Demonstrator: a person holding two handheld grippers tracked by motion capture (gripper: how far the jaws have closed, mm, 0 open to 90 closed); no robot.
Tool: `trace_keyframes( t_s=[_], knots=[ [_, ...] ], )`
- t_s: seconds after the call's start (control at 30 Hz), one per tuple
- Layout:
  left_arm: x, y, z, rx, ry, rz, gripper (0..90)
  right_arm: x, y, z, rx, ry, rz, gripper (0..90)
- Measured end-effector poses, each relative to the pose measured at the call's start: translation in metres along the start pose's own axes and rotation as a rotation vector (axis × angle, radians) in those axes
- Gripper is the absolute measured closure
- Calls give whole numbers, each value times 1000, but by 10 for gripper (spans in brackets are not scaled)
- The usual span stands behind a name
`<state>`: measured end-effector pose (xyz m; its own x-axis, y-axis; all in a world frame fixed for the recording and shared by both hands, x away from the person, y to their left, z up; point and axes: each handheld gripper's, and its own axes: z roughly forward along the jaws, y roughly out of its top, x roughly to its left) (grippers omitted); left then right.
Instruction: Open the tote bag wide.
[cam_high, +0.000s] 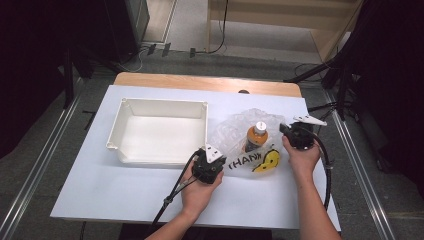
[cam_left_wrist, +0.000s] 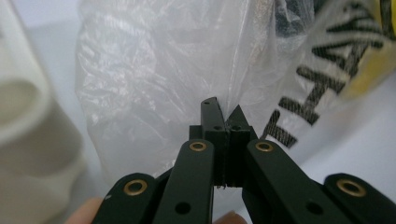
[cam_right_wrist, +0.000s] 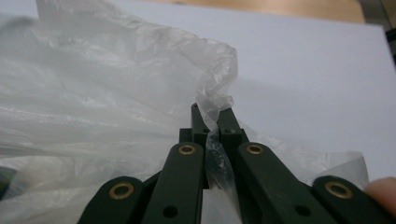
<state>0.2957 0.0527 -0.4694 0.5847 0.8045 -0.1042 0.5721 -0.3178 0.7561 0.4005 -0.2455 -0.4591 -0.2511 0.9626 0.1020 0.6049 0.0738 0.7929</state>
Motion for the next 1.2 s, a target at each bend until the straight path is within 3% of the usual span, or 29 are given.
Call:
trace_keyframes(
  t_s=[0.17, 0.27, 0.3, 0.47, 0.63, 0.73, 0.87, 1.0, 1.1, 1.2],
  knots=[
    [7, -1, 4, 80, -25, -11, 900, -1, -11, 10, 84, -2, 14, 900],
    [10, -1, 4, 81, -45, -23, 900, 0, -15, 15, 126, 3, 1, 900],
    [10, -2, 4, 76, -42, -19, 900, 0, -16, 14, 113, 4, 5, 894],
    [8, -4, 3, 61, -30, -7, 900, 2, -20, -14, -82, 52, 86, 590],
    [8, -4, 3, 60, -27, -13, 900, 16, -23, -59, -213, 117, 78, 419],
    [7, -4, 4, 60, -25, -11, 900, 30, -33, -78, -236, 184, 50, 383],
    [7, -4, 4, 61, -25, -9, 900, 51, -45, -81, -181, 263, -14, 354],
    [8, -4, 3, 52, -38, -18, 900, 62, -54, -66, -108, 265, -42, 404],
    [10, -4, 2, 38, -61, -29, 881, 68, -59, -53, -14, 202, -65, 589],
    [10, -3, -1, 3, -76, -26, 821, 68, -61, -42, 85, 214, -69, 764]
  ],
)
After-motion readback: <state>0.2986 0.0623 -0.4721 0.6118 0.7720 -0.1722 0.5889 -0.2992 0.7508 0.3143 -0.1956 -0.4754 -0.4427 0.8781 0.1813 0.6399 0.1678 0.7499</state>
